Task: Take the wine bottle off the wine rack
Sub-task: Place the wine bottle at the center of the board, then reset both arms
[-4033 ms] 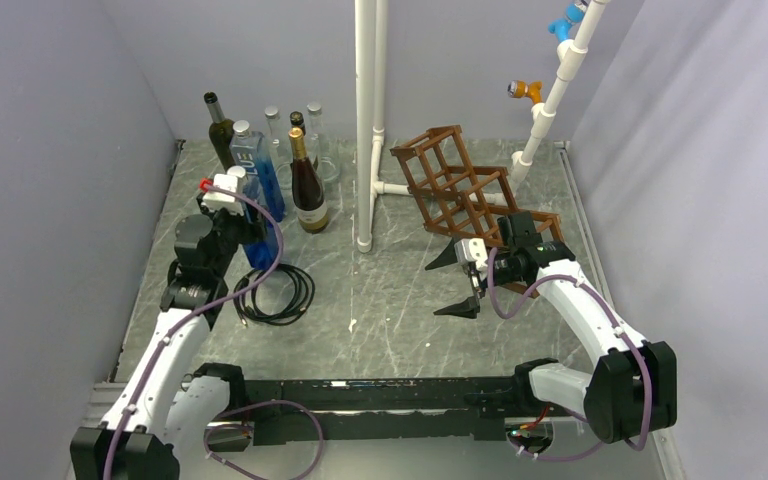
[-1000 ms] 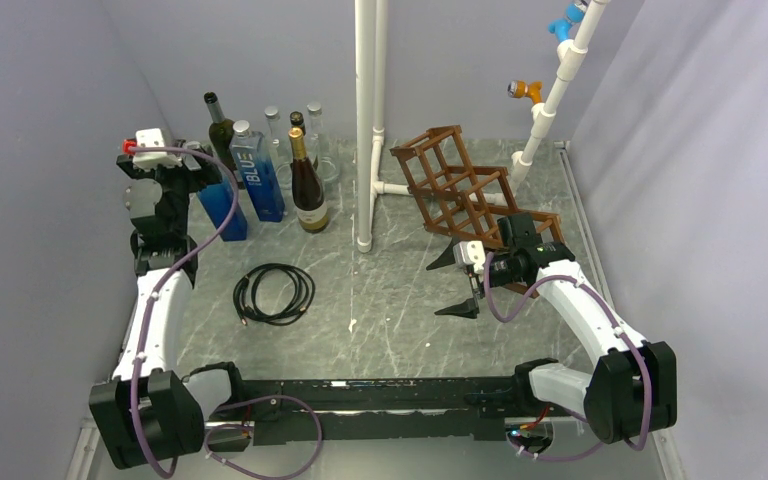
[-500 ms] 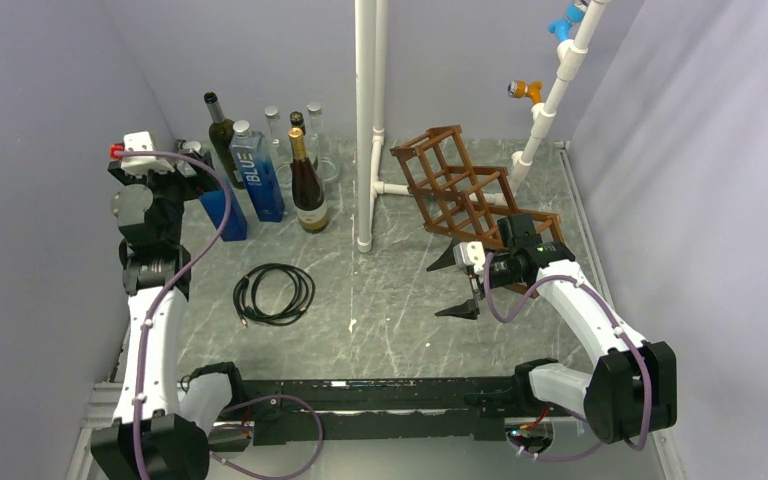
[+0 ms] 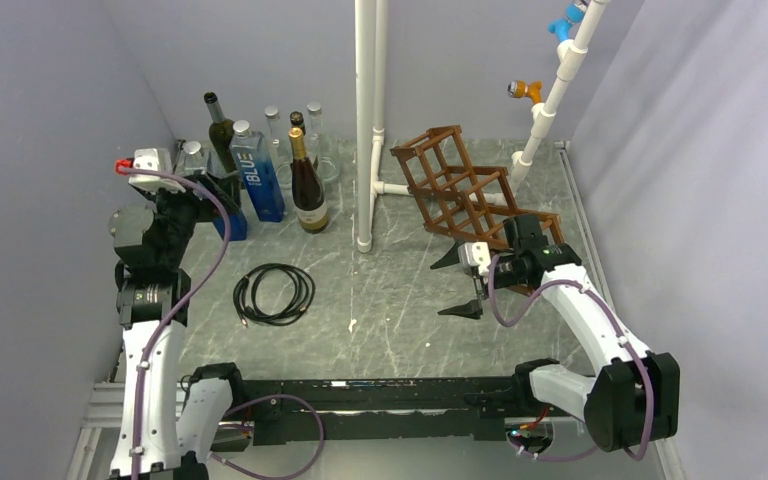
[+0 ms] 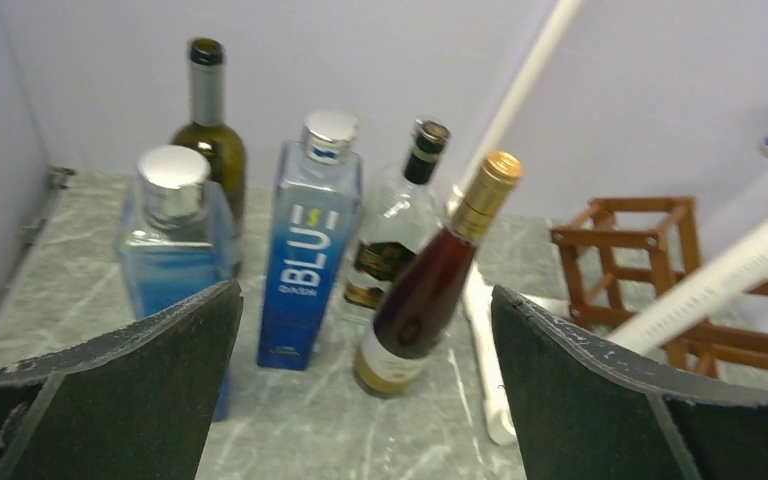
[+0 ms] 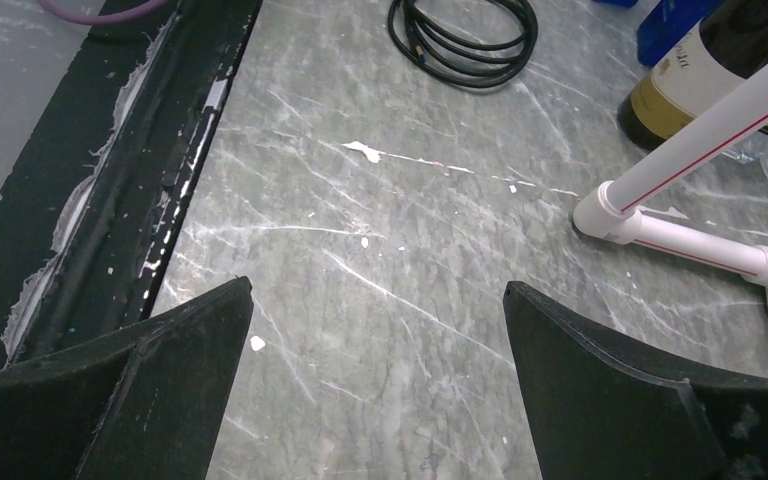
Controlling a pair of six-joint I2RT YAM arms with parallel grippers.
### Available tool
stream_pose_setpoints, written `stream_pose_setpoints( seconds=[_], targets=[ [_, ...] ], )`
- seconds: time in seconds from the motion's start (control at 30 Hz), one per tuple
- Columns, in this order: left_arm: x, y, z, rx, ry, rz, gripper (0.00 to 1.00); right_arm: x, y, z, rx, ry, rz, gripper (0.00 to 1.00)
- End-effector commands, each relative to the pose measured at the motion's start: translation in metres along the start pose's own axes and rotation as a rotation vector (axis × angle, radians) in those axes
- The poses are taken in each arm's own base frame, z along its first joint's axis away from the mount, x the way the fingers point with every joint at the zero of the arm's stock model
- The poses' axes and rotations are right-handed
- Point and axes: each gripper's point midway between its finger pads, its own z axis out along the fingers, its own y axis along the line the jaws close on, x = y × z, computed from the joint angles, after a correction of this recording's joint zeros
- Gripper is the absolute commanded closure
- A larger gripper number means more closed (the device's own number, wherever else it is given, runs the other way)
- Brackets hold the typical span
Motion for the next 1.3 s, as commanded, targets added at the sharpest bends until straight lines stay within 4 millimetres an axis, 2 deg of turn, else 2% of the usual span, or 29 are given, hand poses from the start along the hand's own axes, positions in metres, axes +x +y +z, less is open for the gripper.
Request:
stream_pose_setpoints(
  seconds=[0.0,0.3,0.5,0.77,0.87,1.1,1.17,1.27],
  targets=[
    [-0.004,-0.037,-0.014,0.135,0.028,-0.073,0.00,-0.015,-0.001,-0.004,0.012,-0.037,-0.056,0.01],
    [0.015,-0.072,-0.038,0.254,0.111,-0.141,0.00,-0.031,0.000,-0.015,0.034,-0.051,-0.072,0.01],
    [0.020,-0.094,-0.050,0.322,0.187,-0.144,0.00,-0.050,0.001,-0.027,0.047,-0.029,-0.087,0.01],
    [0.026,-0.105,-0.064,0.359,0.276,-0.133,0.00,-0.077,0.011,-0.049,0.086,0.101,-0.037,0.00],
    [0.024,-0.106,-0.069,0.360,0.274,-0.120,0.00,-0.098,-0.003,-0.065,0.194,0.146,-0.007,0.00],
    [0.013,-0.107,-0.081,0.358,0.256,-0.079,0.01,-0.143,-0.044,-0.111,0.555,0.147,0.198,0.00],
    [0.010,-0.109,-0.084,0.367,0.248,-0.076,0.00,-0.151,-0.056,-0.129,0.692,0.126,0.289,0.00],
    [0.006,-0.112,-0.087,0.385,0.236,-0.075,0.00,-0.160,-0.066,-0.147,0.818,0.086,0.325,0.00]
  ],
)
